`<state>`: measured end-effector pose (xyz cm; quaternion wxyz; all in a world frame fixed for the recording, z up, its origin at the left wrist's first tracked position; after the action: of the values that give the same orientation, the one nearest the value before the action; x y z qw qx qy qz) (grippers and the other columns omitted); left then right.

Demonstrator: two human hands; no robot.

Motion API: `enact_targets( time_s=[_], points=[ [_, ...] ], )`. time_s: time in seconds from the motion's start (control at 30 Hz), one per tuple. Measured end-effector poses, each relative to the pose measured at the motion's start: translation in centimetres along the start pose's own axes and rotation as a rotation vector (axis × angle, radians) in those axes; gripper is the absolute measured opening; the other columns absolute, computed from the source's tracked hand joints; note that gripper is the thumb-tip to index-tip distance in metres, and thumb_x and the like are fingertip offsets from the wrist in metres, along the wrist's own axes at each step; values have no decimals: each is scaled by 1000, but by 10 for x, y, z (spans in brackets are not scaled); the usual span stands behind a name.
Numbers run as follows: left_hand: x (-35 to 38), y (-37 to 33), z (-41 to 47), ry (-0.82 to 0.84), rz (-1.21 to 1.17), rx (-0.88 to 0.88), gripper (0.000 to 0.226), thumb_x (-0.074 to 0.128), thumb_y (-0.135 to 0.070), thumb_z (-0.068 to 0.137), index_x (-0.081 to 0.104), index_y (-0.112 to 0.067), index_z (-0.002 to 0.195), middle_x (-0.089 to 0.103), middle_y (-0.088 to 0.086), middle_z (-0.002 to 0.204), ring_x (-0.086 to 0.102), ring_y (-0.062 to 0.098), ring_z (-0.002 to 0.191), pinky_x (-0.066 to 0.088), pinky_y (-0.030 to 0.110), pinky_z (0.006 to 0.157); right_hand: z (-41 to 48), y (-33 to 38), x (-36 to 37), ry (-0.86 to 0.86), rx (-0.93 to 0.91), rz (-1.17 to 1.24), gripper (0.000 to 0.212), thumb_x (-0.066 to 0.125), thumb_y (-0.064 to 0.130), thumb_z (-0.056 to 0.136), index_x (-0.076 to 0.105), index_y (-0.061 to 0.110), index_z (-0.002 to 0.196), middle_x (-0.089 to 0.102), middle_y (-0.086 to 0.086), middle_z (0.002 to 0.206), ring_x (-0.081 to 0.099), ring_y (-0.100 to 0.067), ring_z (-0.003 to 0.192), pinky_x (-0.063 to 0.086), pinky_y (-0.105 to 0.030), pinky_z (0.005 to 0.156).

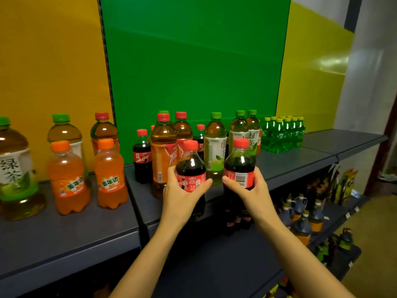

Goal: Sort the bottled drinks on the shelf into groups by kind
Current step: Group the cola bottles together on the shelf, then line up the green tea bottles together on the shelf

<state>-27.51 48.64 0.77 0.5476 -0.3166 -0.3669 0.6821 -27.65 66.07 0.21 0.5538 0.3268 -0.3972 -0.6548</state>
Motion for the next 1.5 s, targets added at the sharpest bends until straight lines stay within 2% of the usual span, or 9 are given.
enact_targets(
  time_s=[0.37, 0.6, 0.7, 0.83, 0.97, 1.17, 1.3, 1.4, 1.5],
  points=[
    [36, 38, 42, -141, 107, 20, 66, 78, -26, 68, 37, -25, 121, 48, -24, 105, 50, -8, 96, 41, -1, 70, 88, -45, -11, 35, -15, 25, 53, 77, 21, 70, 52, 22, 117, 65, 4, 108, 64, -11, 98, 54, -28, 83],
    [43, 56, 52, -170, 235, -18, 81, 65, -50, 68, 26, -22, 133, 44, 0, 132, 45, 17, 123, 41, 42, 103, 114, -73, -16, 41, -30, -8, 62, 76, 23, 72, 42, 24, 124, 58, 16, 108, 59, 0, 98, 49, -19, 78],
    [47, 54, 49, -239, 358, 8, 87, 58, -59, 66, 26, -21, 137, 38, -3, 135, 38, 15, 128, 37, 40, 107, 123, -81, -16, 66, -51, -63, 67, 74, 26, 73, 32, 28, 124, 53, 18, 109, 55, 4, 100, 48, -14, 76],
    [53, 46, 47, -337, 534, 52, 87, 51, -63, 64, 32, -19, 137, 28, -11, 120, 35, 13, 124, 34, 31, 103, 132, -92, -17, 112, -91, -142, 72, 70, 39, 73, 32, 21, 132, 51, 4, 123, 52, -9, 113, 46, -21, 91],
    [58, 45, 47, -426, 599, 7, 89, 57, -57, 65, 26, -25, 141, 35, -3, 135, 33, 18, 132, 33, 38, 105, 139, -93, -21, 111, -197, -300, 83, 61, 64, 70, 35, 17, 134, 44, 5, 124, 42, -11, 119, 41, -34, 101],
    [67, 39, 40, -526, 723, -57, 89, 54, -59, 73, 21, -17, 144, 32, 7, 146, 29, 23, 135, 29, 42, 107, 160, -82, -53, 202, -309, -248, 69, 34, 69, 76, 38, 30, 132, 39, 15, 124, 36, 1, 119, 27, -10, 98],
    [81, 14, 31, -727, 885, 197, 67, 49, -47, 80, 39, -2, 130, 45, 18, 128, 37, 27, 120, 32, 50, 104, 206, -78, -97, -21, -421, -157, 49, 45, 52, 82, 43, 25, 123, 39, 14, 118, 34, 1, 114, 23, -7, 96],
    [114, -8, 22, -759, 850, 485, 41, 51, -27, 82, 52, 3, 110, 52, 11, 108, 43, 15, 104, 37, 32, 93, 243, -93, -106, -35, -357, -149, 62, 54, 43, 81, 37, 15, 133, 35, 9, 124, 33, -7, 121, 29, -24, 103],
    [154, -13, 23, -628, 745, 644, 23, 52, -18, 82, 57, -2, 97, 52, 2, 98, 48, 6, 91, 39, 14, 85, 265, -115, -97, 93, -262, -170, 78, 62, 48, 75, 29, 16, 139, 38, -2, 137, 37, -16, 128, 33, -35, 108]
  ],
)
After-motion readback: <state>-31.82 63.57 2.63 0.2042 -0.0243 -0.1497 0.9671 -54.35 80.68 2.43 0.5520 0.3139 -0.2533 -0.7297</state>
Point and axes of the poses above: each hand's wrist, its own z-axis towards the middle knuckle, its own x-axis out of the palm, y = z × x, the point moved 5 cm from there along z, towards the middle knuckle
